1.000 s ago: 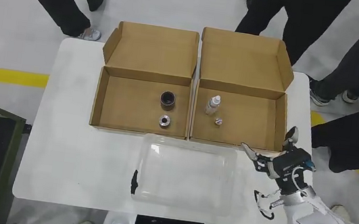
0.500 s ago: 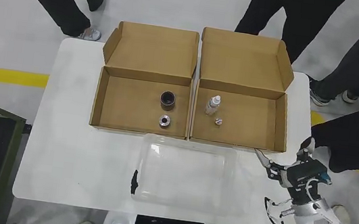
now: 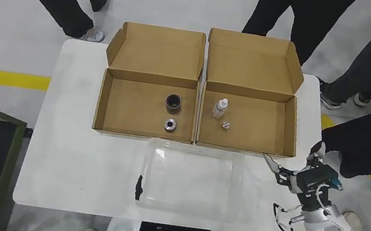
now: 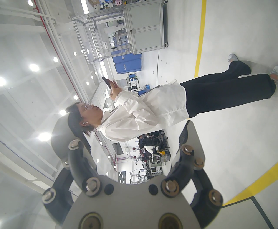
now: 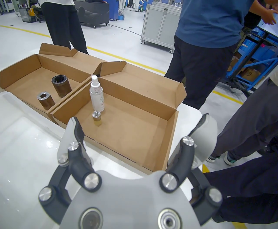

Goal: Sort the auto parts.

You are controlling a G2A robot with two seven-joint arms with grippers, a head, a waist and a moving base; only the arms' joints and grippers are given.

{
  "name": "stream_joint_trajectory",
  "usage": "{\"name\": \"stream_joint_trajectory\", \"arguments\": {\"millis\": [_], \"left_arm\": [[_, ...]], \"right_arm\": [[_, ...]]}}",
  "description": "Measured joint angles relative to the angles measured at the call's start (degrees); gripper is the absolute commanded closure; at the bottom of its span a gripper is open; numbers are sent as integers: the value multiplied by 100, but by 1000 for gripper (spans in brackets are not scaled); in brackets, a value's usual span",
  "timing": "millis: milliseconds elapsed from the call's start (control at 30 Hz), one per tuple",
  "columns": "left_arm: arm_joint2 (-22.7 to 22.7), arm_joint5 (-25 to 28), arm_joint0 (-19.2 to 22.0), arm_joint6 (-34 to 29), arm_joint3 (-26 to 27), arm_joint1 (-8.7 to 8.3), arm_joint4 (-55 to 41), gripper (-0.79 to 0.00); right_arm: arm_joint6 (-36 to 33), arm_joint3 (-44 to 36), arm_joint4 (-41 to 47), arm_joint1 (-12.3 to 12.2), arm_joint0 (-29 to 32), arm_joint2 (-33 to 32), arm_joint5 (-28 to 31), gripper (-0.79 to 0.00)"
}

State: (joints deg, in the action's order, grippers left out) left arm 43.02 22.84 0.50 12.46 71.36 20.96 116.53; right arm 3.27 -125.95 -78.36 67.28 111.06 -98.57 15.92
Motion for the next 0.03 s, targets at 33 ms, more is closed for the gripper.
{"name": "stream_joint_trajectory", "arguments": {"millis": [33], "left_arm": [[0, 0, 0, 0, 0, 0, 0, -784]], "right_arm": [[0, 0, 0, 0, 0, 0, 0, -785]]}}
